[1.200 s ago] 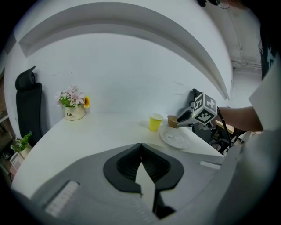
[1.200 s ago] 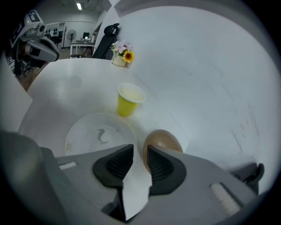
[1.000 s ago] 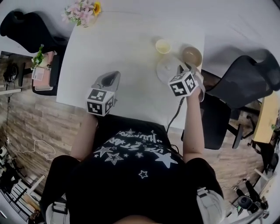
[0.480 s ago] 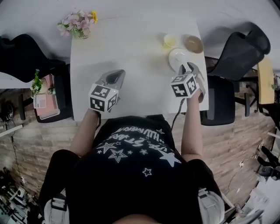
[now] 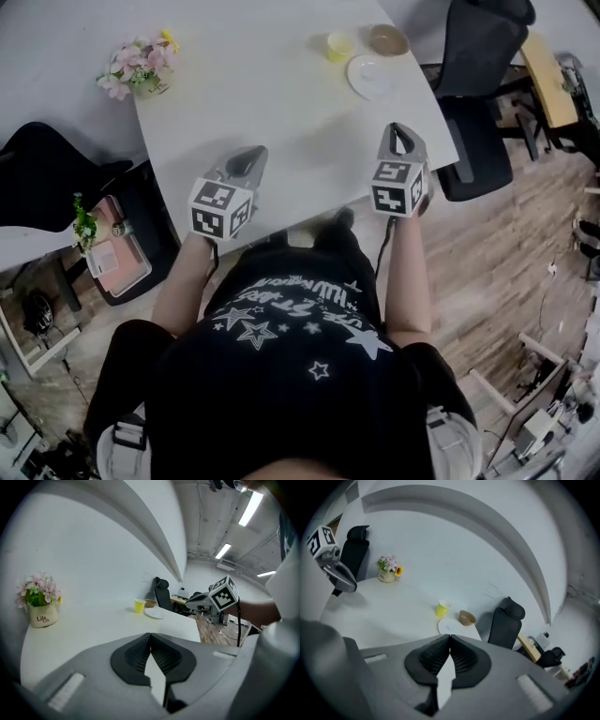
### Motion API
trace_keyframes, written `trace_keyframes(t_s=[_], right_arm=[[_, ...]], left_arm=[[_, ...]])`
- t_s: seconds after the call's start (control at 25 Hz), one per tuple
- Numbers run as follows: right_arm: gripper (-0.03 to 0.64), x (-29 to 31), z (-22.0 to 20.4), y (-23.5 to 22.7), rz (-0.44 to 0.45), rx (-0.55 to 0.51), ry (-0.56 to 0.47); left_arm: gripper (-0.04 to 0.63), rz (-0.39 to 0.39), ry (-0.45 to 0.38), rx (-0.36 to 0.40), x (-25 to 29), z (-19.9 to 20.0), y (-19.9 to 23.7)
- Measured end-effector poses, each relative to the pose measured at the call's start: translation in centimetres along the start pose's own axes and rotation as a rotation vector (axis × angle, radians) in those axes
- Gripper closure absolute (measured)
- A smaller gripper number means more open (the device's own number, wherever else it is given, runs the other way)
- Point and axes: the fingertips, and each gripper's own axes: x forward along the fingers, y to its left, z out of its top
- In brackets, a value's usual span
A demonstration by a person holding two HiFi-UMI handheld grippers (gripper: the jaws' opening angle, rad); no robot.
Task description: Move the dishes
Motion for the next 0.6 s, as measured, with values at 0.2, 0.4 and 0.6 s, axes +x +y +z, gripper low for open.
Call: trace_keyframes(t_s=[0.2, 0.4, 0.6], right_arm=[[0.614, -2.9, -2.1, 0.9, 0.053, 0.119, -0.005], [0.614, -5.2, -4.3, 0.5, 0.039, 0.139, 0.024], [0.614, -8.2, -6.4, 0.6, 0.056, 0.177, 0.016]], left_arm=[[0.584, -0.055, 0.002, 0.012, -0.3, -0.3, -1.8], [0.584, -0.076, 0.020, 0.022, 0.2, -0.6, -3.5], [0.584, -0.080, 0.036, 0.054, -0.4, -1.2, -6.5]])
